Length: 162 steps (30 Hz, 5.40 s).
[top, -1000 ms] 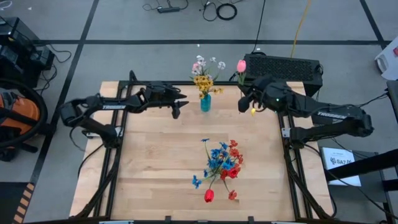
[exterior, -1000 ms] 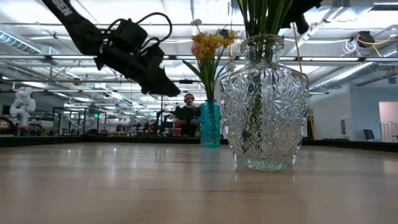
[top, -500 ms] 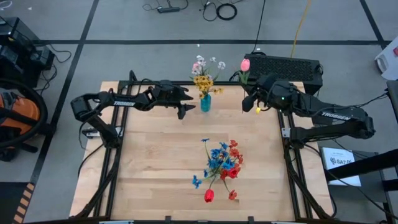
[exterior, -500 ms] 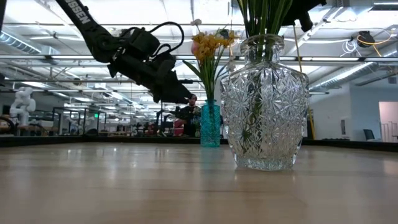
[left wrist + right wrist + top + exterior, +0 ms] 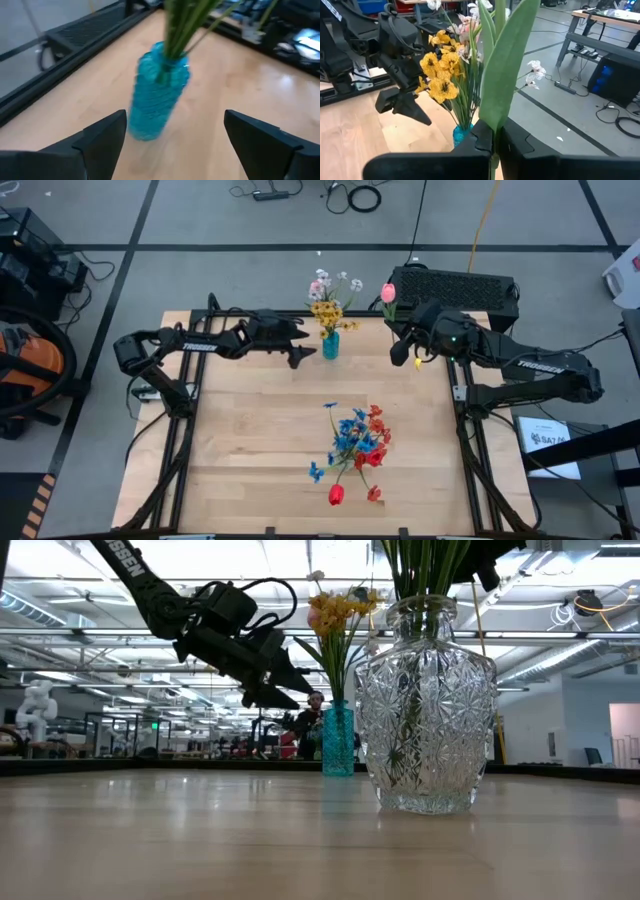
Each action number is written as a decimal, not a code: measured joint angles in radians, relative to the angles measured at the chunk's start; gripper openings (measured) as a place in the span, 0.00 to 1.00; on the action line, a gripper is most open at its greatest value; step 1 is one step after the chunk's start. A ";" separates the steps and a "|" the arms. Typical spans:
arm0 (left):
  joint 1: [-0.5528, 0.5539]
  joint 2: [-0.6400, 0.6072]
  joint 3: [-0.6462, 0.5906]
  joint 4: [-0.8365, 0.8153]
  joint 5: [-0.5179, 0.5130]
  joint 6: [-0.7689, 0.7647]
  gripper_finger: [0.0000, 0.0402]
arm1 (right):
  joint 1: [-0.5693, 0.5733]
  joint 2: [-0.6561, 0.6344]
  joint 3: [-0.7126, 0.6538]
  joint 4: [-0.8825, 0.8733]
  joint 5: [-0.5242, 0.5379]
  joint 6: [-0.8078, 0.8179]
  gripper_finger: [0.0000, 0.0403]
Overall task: Sort flowers into vase by color
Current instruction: Put the pink tulip into the blue vase
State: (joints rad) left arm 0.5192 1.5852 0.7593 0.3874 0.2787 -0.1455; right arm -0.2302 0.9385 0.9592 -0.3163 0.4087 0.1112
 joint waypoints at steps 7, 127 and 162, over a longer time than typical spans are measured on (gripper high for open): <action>-0.011 0.000 0.000 -0.047 -0.112 0.001 0.85 | 0.000 -0.003 0.000 -0.002 0.001 0.002 0.01; -0.110 0.025 0.267 -0.038 0.179 0.206 0.64 | -0.079 -0.003 0.000 0.594 -0.435 0.003 0.02; -0.228 0.026 0.344 -0.237 -0.106 0.413 0.64 | -0.097 0.260 0.000 0.886 -0.700 -0.124 0.00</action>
State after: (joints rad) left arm 0.2913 1.6112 1.1030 0.1507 0.1729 0.2679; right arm -0.3271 1.1988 0.9592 0.5697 -0.2909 -0.0128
